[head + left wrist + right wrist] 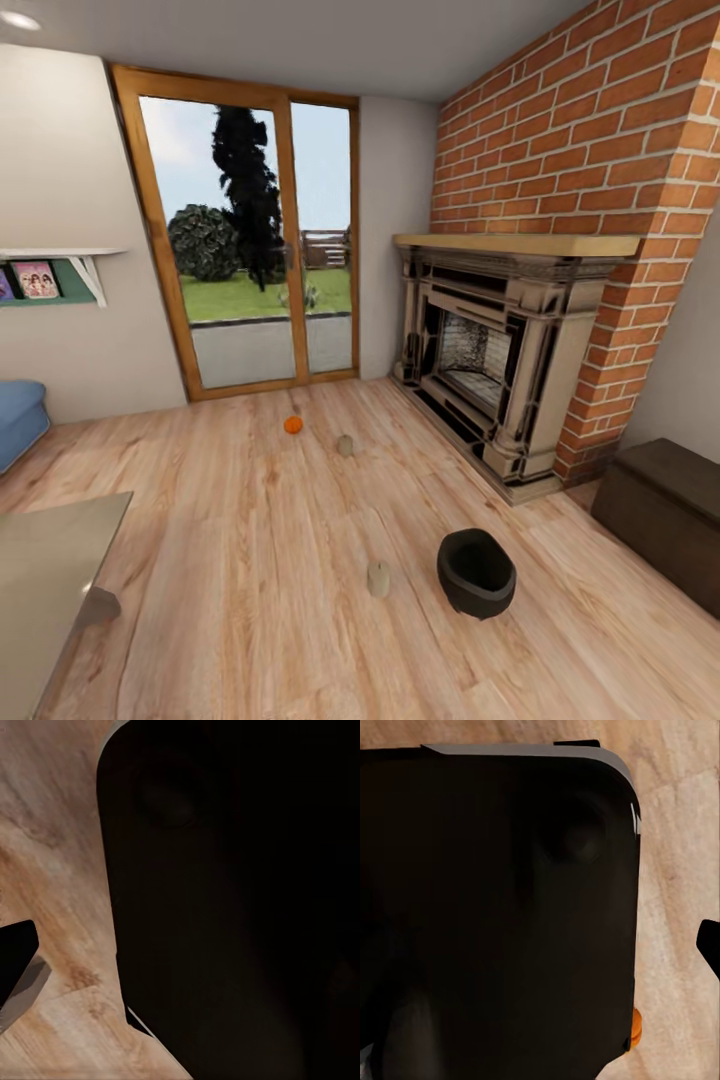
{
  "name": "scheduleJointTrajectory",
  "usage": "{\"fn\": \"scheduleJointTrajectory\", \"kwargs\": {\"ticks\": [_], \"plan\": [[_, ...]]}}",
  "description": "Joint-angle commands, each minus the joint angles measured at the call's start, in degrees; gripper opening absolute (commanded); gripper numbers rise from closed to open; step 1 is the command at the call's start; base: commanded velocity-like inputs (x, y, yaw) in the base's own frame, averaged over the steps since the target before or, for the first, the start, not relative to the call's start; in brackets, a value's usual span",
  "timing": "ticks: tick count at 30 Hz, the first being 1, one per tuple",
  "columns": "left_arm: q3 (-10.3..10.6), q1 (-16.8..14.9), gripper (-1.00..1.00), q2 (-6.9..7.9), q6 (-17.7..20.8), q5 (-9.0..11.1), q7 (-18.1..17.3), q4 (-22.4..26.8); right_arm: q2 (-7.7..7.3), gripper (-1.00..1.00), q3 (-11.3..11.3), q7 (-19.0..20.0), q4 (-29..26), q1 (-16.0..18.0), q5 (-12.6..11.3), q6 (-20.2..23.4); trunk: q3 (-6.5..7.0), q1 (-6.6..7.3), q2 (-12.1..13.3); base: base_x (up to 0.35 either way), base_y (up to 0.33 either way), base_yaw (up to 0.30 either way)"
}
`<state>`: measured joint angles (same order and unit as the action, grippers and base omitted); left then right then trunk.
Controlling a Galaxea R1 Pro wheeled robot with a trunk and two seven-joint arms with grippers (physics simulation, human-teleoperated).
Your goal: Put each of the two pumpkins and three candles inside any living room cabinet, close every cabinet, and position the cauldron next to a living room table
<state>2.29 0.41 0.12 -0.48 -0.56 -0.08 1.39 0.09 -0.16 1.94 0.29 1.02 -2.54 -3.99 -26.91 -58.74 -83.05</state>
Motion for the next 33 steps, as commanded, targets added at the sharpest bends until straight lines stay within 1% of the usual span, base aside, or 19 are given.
{"fn": "scheduleJointTrajectory", "kwargs": {"ticks": [1,8,13,19,23,26,33], "plan": [[0.2,0.0,1.0,0.01,-0.1,-0.1,0.0,0.1,0.0,1.0,0.0,0.2,0.1,0.0,-0.3,-0.2,-0.05,0.01,0.0,-0.117,0.176,0.066],[0.2,0.0,1.0,-0.03,-0.1,-0.1,0.0,0.1,0.0,1.0,0.0,0.2,0.1,0.0,-0.3,-0.2,-0.05,0.01,0.0,-0.047,0.07,0.199],[0.2,0.0,1.0,-0.03,-0.1,-0.1,0.0,0.1,0.0,1.0,0.0,0.2,0.1,0.0,-0.3,-0.2,-0.05,0.01,0.0,-0.058,0.142,0.046],[0.1,0.0,1.0,-0.03,-0.1,-0.1,0.0,0.1,0.0,1.0,0.0,0.2,0.1,0.0,-0.3,-0.3,-0.05,0.01,0.0,-0.088,0.027,0.009],[0.1,0.0,1.0,-0.03,-0.1,-0.1,0.0,0.1,0.0,1.0,0.0,0.2,0.1,0.0,-0.3,-0.3,-0.05,0.01,0.0,-0.2,0.037,0.155],[0.1,0.0,1.0,-0.07,-0.1,0.0,0.0,0.1,0.0,1.0,0.0,0.2,0.1,0.0,-0.3,-0.3,-0.05,0.01,0.0,-0.056,0.009,0.143],[0.0,0.0,1.0,-0.19,-0.1,0.0,0.0,0.1,0.0,1.0,0.0,0.2,0.1,0.0,-0.3,-0.3,-0.05,0.01,0.0,-0.12,0.002,0.042]]}}
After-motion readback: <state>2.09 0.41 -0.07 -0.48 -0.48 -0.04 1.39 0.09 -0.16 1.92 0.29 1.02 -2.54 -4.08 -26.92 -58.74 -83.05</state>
